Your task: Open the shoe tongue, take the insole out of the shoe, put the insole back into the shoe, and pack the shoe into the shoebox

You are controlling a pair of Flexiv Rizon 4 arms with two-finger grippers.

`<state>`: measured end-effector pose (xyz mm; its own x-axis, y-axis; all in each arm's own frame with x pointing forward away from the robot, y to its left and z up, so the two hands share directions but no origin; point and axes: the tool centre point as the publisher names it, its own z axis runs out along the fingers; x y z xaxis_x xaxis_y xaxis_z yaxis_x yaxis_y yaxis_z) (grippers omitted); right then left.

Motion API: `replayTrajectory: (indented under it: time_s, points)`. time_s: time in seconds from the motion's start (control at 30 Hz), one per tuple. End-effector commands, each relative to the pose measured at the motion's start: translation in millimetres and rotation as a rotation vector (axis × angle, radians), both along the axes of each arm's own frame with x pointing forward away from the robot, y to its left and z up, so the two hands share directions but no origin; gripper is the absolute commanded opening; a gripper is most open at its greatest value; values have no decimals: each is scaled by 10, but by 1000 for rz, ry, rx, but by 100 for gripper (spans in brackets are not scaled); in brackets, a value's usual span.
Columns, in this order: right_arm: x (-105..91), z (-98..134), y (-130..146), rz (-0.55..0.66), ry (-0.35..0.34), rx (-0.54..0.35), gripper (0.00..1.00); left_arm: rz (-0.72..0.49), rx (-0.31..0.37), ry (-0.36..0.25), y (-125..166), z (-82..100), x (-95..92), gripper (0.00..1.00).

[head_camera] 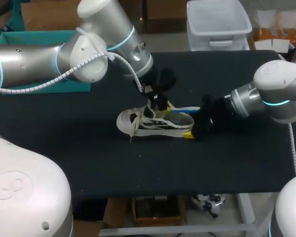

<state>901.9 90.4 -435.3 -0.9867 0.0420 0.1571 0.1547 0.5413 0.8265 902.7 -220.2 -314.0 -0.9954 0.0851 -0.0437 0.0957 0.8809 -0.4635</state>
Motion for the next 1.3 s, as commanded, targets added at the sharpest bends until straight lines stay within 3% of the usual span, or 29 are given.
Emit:
replayTrajectory:
  time_s: [0.03,0.37,0.7,0.97,1.03,1.07,1.1,1.3]
  points:
    - [-15,-137,25,1,2,3,0,-16,-27,9,-5,67,15,0]
    - [-15,-137,25,1,2,3,0,-64,-127,6,-57,393,-94,0]
    - [-15,-137,25,1,2,3,0,-153,-247,4,-63,763,-343,0]
    - [-79,-69,-97,-24,29,-44,0,-188,-312,6,-87,946,-483,0]
    - [-91,-51,-142,-33,37,-56,45,-194,-329,4,-82,996,-515,0]
    - [-96,-39,-167,-35,37,-57,85,-196,-337,4,-85,1023,-528,0]
    - [-98,-27,-192,-46,44,-65,100,-200,-344,4,-90,1046,-541,0]
    - [-142,73,-404,-96,59,-127,100,-222,-377,-1,-135,1199,-622,0]
